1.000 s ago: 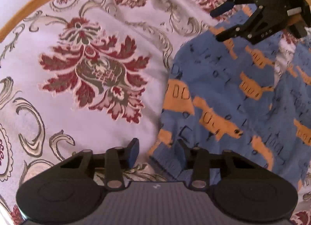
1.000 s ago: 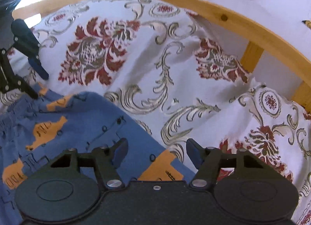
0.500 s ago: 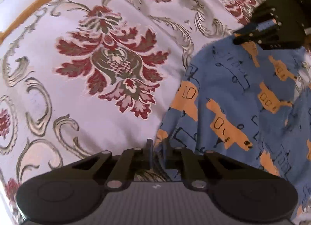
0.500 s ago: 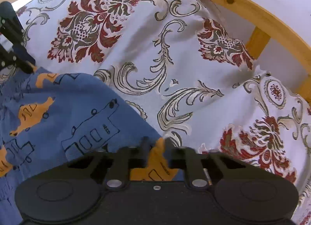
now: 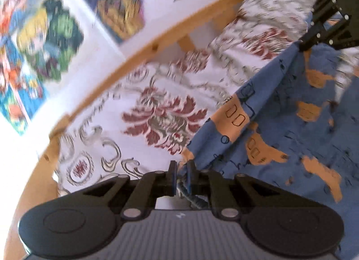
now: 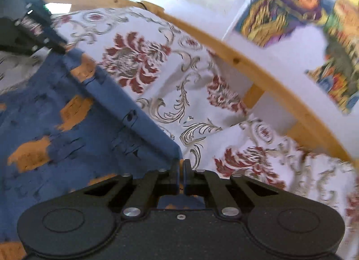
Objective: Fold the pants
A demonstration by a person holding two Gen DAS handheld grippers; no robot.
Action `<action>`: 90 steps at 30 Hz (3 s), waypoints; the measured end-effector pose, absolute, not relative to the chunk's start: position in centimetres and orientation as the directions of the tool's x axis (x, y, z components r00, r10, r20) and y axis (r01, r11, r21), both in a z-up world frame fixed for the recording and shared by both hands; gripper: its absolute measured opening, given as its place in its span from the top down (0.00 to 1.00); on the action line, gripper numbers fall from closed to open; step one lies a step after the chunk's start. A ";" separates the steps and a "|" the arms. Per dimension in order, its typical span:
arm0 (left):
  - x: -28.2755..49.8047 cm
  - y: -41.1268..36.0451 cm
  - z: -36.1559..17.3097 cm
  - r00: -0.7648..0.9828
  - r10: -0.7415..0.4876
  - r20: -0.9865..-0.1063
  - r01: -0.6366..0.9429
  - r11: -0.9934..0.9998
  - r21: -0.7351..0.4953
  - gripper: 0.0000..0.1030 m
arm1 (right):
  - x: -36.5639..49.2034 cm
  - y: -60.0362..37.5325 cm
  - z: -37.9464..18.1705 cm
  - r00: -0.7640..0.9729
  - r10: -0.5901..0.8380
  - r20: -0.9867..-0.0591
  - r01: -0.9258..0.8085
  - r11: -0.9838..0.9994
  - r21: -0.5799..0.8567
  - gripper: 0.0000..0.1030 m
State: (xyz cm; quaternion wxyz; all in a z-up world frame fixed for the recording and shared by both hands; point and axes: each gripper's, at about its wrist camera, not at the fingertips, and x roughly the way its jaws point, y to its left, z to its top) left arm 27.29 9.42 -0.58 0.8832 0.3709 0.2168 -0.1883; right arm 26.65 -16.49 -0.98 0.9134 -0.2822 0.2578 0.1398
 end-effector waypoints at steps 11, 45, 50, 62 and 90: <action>17.3 11.0 -1.8 0.805 -0.323 -0.497 0.589 0.342 0.732 0.91 | 11.8 -13.4 -2.1 0.859 0.092 -0.503 -0.398 0.740 -0.543 0.99; 16.0 11.6 -0.1 0.474 -0.320 -0.820 0.859 0.371 0.352 0.45 | 3.4 -9.8 -7.8 0.762 0.053 -0.645 -0.472 0.728 -0.498 0.84; 18.6 9.4 0.8 0.400 -0.435 -0.807 0.813 0.575 0.093 0.41 | 3.4 -10.1 -6.9 0.771 0.081 -0.632 -0.447 0.776 -0.446 0.80; 15.6 5.4 -7.1 0.403 -0.142 -0.904 0.851 0.421 0.314 0.32 | 6.1 -13.5 -6.4 0.717 0.055 -0.695 -0.292 0.929 -0.228 0.52; 12.0 -11.3 -8.7 0.434 -0.562 -0.704 0.706 0.698 -0.122 0.00 | 7.1 -32.7 -5.3 0.639 -0.121 -0.760 0.398 0.897 0.192 0.01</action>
